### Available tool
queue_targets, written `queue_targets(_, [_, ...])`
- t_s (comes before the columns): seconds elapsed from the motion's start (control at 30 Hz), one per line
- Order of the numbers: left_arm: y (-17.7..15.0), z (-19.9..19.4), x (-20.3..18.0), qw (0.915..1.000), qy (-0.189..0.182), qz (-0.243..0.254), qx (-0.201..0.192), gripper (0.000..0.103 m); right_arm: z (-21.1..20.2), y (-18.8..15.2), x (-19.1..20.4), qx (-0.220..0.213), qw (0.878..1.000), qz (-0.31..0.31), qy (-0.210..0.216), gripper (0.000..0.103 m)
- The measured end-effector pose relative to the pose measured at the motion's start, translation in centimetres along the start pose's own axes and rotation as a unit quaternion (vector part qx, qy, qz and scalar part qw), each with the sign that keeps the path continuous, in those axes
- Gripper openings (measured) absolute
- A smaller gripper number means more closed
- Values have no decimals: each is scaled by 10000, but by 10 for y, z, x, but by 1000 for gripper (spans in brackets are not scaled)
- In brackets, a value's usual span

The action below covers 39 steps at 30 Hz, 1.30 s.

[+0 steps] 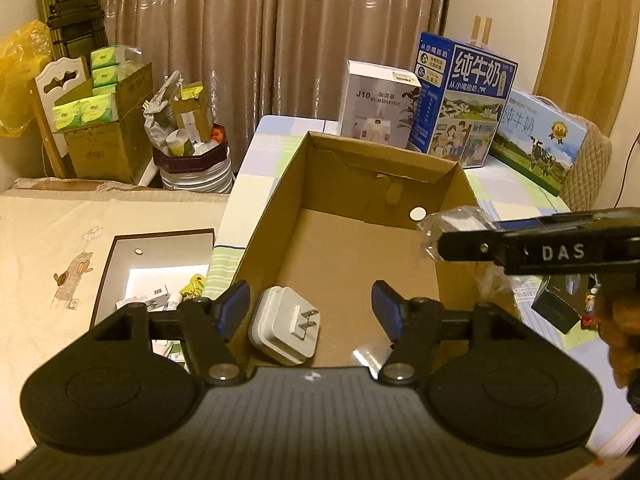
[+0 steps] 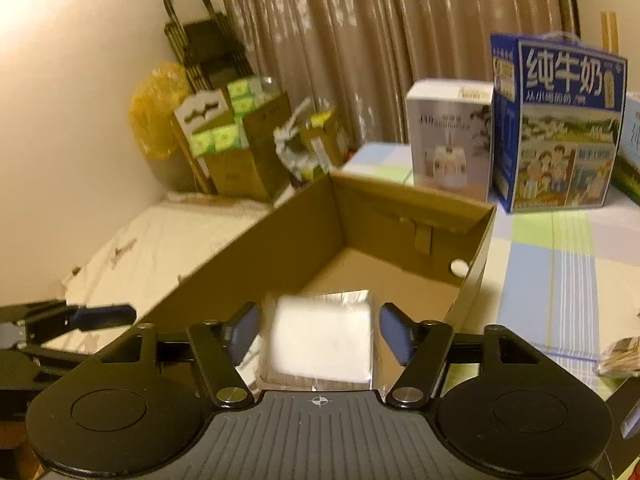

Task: Organize objects
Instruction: 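Open the left tool inside the box while the right tool releases the package there, then withdraw both open tools from the box back over the table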

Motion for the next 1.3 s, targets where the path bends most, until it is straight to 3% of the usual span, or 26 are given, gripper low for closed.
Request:
queue_targets(0.1, [-2, -7, -4, 10000, 52, 14, -24, 70, -16, 2, -3, -121, 9999, 62, -56, 69])
queue_targets(0.3, [-4, -29, -14, 9999, 68, -87, -120, 71, -61, -5, -20, -258, 9988, 337, -246, 69])
queue_targets(0.8, [-18, -91, -79, 9994, -142, -103, -308, 82, -178, -75, -68, -235, 9923, 842, -873, 69])
queue_targets(1.3, [-29, -112, -147, 9986, -392, 178, -302, 95, -243, -99, -111, -420, 9833, 1317, -1182, 69])
Point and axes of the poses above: each gripper's, at about its wrist camera, not at the fingertips, and z roughly the way its jaws point, x to its left, y to its top, the point moved 2 cm from there along z, roughly the way its jaws point, and after that the axes turned 8 degrees about z, right-handed, at the moved point
